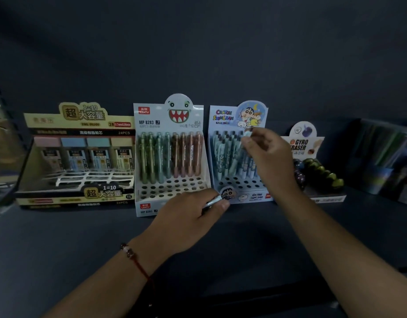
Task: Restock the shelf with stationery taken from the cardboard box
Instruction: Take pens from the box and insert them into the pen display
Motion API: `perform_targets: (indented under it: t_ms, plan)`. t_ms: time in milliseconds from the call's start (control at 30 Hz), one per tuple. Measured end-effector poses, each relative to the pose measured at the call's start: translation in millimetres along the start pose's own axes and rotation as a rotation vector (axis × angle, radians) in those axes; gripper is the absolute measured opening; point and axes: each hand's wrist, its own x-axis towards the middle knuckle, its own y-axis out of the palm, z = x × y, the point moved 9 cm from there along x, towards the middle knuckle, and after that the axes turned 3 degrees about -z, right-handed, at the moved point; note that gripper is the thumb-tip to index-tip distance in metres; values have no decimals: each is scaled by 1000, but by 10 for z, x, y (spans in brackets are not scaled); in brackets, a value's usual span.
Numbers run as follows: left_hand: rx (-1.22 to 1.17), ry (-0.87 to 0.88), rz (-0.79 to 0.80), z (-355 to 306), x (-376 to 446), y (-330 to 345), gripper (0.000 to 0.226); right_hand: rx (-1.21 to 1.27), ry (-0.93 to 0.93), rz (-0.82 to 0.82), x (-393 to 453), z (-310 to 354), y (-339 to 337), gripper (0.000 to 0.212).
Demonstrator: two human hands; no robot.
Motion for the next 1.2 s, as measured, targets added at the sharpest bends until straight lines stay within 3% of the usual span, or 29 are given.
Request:
perform_targets:
  t_ms: [400, 900, 1200]
  plan:
    - [13, -28, -28, -2, 12, -43, 28, -1, -23, -64, -9, -206, 113, 31]
    - [40, -5, -46, -59, 12, -47, 27, -17, 47, 8, -79, -424, 279, 33]
    - [39, 18, -58, -88, 11, -52, 26, -171, 10, 63, -127, -436, 345, 33]
